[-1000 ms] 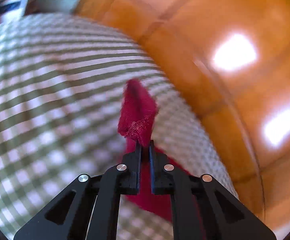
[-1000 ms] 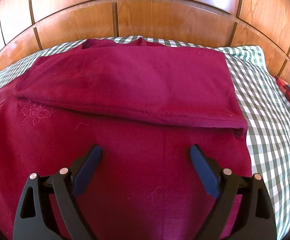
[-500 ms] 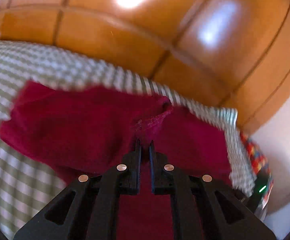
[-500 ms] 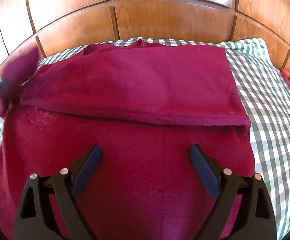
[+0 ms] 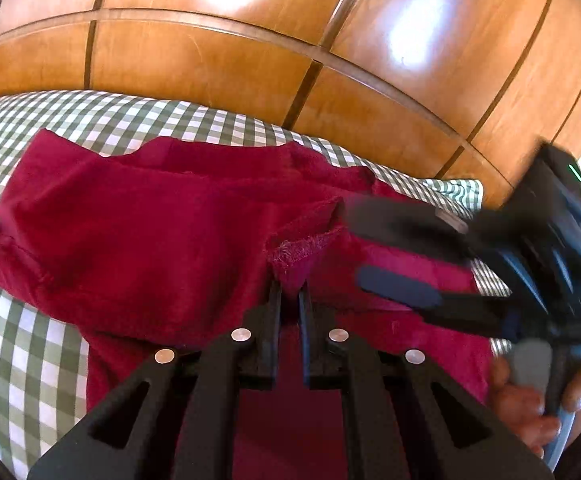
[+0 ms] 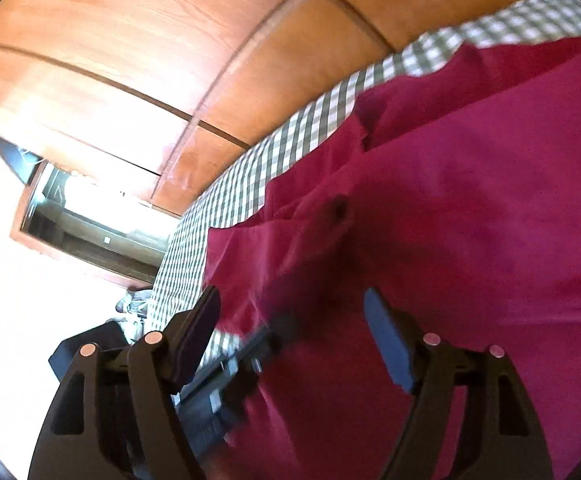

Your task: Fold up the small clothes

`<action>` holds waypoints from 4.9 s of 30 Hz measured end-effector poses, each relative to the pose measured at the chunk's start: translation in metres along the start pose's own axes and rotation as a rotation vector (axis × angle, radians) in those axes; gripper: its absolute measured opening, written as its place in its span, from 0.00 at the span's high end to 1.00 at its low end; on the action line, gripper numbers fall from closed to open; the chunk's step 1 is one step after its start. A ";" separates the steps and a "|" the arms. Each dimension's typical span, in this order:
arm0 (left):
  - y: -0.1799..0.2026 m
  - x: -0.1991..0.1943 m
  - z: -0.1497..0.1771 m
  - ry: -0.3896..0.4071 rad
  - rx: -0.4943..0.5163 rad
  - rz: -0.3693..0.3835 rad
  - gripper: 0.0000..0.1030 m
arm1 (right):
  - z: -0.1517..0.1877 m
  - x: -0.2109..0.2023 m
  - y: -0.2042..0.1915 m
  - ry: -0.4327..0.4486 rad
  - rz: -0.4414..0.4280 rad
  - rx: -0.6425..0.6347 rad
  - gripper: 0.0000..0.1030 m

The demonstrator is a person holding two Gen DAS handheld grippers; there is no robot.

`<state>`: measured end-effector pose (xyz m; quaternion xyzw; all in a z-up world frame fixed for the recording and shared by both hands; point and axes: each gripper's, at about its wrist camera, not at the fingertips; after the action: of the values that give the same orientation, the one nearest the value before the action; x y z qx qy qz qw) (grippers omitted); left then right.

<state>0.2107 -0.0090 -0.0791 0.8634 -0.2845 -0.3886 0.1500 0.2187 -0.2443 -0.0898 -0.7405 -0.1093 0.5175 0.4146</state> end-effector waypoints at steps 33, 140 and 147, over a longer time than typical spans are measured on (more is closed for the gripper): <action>-0.063 -0.043 0.023 0.022 -0.242 -0.087 0.82 | -0.033 -0.119 0.159 0.197 0.191 0.164 0.49; 0.020 -0.109 0.102 0.003 0.087 -0.308 0.51 | 0.157 -0.159 0.114 0.284 0.687 -0.164 0.09; -0.005 -0.128 0.120 -0.044 0.030 -0.243 0.51 | 0.209 -0.167 0.129 0.178 0.591 -0.122 0.10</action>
<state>0.0531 0.0688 -0.0850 0.8851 -0.1868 -0.4183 0.0825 -0.0684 -0.3200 -0.0956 -0.8060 0.1165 0.5414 0.2088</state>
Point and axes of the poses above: each gripper's, at about its wrist camera, not at the fingertips, and x roughly the way its jaws point, y to its right, z to its underside, and after that the axes turned 10 degrees about z, right-handed
